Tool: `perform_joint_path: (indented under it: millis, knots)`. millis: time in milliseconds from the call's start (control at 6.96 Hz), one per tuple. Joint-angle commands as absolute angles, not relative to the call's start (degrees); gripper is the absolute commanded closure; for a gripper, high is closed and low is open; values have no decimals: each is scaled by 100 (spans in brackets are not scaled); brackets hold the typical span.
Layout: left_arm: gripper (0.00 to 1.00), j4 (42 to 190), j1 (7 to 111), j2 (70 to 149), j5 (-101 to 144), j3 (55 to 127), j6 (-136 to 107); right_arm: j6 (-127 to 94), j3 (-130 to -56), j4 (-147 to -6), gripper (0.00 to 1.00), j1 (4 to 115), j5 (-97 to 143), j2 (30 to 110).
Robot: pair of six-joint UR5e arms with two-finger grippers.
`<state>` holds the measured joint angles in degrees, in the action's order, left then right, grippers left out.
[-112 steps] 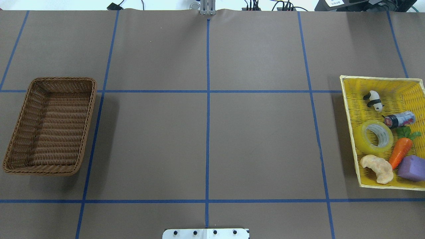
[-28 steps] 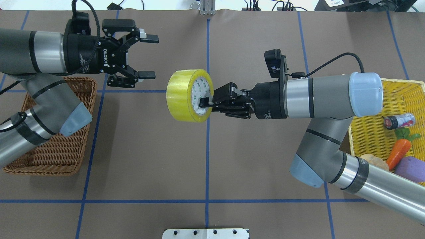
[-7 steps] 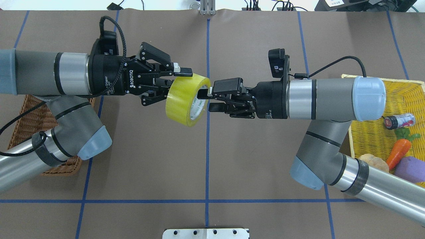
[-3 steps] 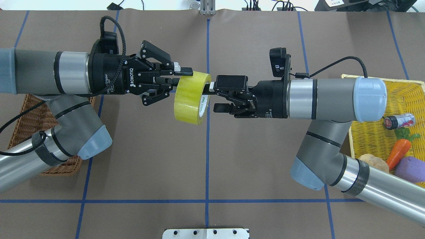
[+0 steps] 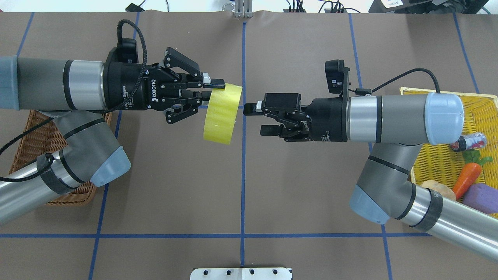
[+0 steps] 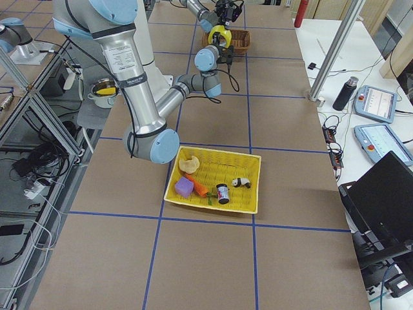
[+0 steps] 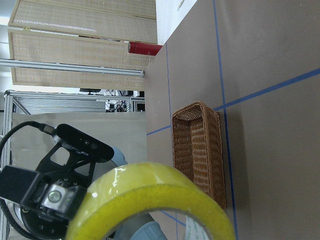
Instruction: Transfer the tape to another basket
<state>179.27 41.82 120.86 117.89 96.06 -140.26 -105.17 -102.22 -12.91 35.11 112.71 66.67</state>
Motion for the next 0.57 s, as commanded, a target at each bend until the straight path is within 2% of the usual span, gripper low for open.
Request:
perform_joint_path:
  millis: [0,431]
  knots:
    - [100,17860,4201,12085,11786,9606,-14027,-9936,-10169,-1388,0,3995,11722,6951]
    - [100,17684,4446,12050,11621,9589,-13530,-8329,-10116,-3087,0,5682,13172,7040]
